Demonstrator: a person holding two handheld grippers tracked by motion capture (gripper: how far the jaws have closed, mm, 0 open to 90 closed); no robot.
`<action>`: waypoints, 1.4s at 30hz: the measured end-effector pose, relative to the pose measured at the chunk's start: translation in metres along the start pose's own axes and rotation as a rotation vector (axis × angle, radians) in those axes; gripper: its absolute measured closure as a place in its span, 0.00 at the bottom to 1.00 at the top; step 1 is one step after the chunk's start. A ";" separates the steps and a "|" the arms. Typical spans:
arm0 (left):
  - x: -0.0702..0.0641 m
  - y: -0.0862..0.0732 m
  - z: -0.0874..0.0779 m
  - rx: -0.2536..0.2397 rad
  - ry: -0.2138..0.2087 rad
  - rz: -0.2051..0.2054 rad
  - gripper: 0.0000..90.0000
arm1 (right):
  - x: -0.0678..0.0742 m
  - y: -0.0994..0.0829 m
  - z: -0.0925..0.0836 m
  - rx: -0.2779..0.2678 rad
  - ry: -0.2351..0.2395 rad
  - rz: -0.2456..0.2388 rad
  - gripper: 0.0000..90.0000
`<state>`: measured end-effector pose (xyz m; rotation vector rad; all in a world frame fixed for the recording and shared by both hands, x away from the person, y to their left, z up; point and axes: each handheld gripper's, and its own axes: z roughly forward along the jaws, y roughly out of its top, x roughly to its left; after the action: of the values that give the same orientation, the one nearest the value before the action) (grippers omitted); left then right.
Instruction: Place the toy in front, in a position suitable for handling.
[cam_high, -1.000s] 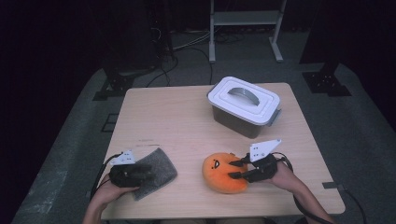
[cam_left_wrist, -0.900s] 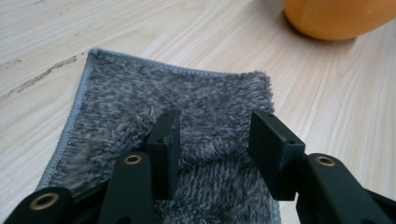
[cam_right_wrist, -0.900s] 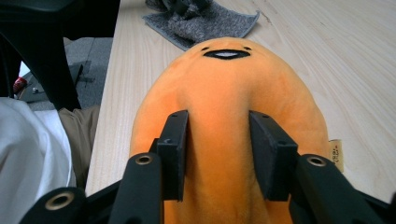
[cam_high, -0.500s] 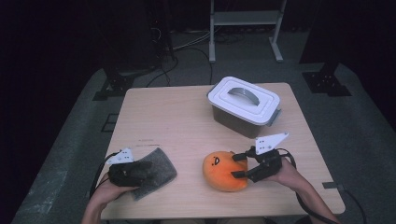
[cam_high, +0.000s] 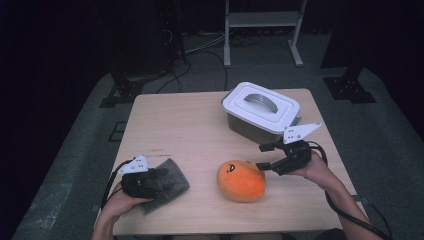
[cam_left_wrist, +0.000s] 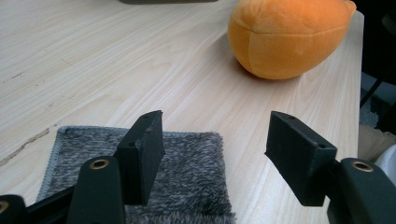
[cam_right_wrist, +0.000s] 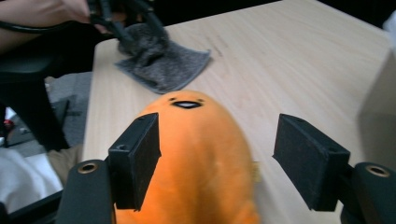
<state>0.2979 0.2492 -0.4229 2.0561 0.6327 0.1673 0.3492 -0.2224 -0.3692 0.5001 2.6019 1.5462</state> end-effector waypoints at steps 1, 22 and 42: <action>0.000 0.000 0.000 -0.008 -0.003 -0.006 0.38 | -0.002 0.001 -0.001 0.001 -0.003 0.000 0.33; -0.004 0.005 0.006 -0.031 -0.008 -0.001 0.30 | -0.034 0.028 -0.020 0.004 -0.097 0.001 0.32; -0.003 0.004 0.009 -0.051 -0.030 -0.009 0.21 | -0.065 0.042 -0.030 0.017 -0.161 0.037 0.32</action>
<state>0.3004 0.2391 -0.4245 2.0027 0.6130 0.1461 0.4133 -0.2497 -0.3248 0.6485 2.5004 1.4302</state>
